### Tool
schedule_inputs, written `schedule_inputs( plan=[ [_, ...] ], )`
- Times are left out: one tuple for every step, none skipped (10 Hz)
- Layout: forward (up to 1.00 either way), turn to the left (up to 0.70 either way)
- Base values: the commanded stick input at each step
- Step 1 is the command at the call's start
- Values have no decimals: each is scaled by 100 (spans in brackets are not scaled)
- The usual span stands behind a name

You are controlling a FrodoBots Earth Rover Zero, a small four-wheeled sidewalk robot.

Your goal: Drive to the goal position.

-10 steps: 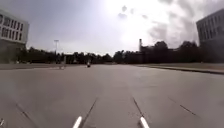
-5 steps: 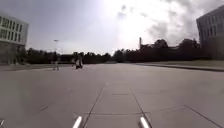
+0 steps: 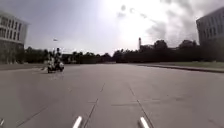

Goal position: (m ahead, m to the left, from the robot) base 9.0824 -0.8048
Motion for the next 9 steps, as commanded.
schedule_inputs(
  plan=[
    [100, -1],
    [100, -1],
    [99, -1],
    [100, -1],
    [99, -1],
    [99, -1],
    [99, -1],
    [99, -1],
    [99, -1]
  ],
)
